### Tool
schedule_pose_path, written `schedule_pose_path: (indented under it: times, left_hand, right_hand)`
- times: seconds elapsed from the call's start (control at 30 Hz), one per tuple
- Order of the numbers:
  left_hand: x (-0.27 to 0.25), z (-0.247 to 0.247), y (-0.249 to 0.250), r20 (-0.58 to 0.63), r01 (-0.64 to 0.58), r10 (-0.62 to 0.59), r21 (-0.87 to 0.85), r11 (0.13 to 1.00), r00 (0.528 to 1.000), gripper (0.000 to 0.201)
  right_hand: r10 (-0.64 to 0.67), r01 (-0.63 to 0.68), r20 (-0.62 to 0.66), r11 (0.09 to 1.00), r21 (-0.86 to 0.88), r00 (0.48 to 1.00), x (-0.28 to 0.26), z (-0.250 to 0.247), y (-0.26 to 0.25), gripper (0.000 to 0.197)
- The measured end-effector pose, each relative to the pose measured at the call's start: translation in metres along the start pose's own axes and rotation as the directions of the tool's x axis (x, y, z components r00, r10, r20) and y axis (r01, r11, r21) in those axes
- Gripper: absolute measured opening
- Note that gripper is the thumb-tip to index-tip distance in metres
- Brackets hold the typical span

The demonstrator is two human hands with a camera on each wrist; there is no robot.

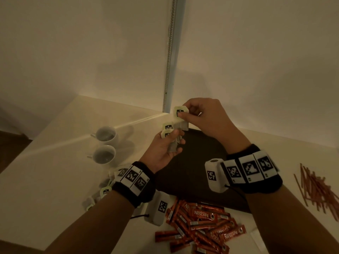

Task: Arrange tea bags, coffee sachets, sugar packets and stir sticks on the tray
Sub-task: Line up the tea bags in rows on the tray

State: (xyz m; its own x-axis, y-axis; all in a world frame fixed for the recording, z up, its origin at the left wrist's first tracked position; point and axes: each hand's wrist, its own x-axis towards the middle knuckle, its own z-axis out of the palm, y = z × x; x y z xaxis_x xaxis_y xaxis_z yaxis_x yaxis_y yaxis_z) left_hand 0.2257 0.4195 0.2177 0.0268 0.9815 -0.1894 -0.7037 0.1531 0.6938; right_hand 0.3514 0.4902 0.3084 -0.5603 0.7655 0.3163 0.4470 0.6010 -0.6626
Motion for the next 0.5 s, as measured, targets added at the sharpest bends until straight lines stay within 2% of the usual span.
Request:
schedule_pose_path:
  times: [0.17,0.3,0.5]
  left_hand:
    - [0.0009,0.0022,0.0013,-0.036,0.0,-0.001,-0.02,1.0,0.999,0.027]
    - [0.0014,0.0069,0.0007,-0.046,0.011,-0.01,0.019,1.0,0.999,0.02]
    - [-0.0004,0.0069,-0.002,-0.03,0.019,-0.02,-0.034,0.999,0.999,0.031]
  right_hand:
    - [0.084,-0.092,0.061,0.984,0.15,0.995,-0.002,-0.0017,0.0011,0.009]
    - [0.098,-0.106,0.06,0.983,0.152,0.993,-0.0019,0.0013,0.0008,0.012]
    - [0.089,-0.09,0.016,0.968,0.233,0.996,-0.0002,0.0037,-0.0056,0.014]
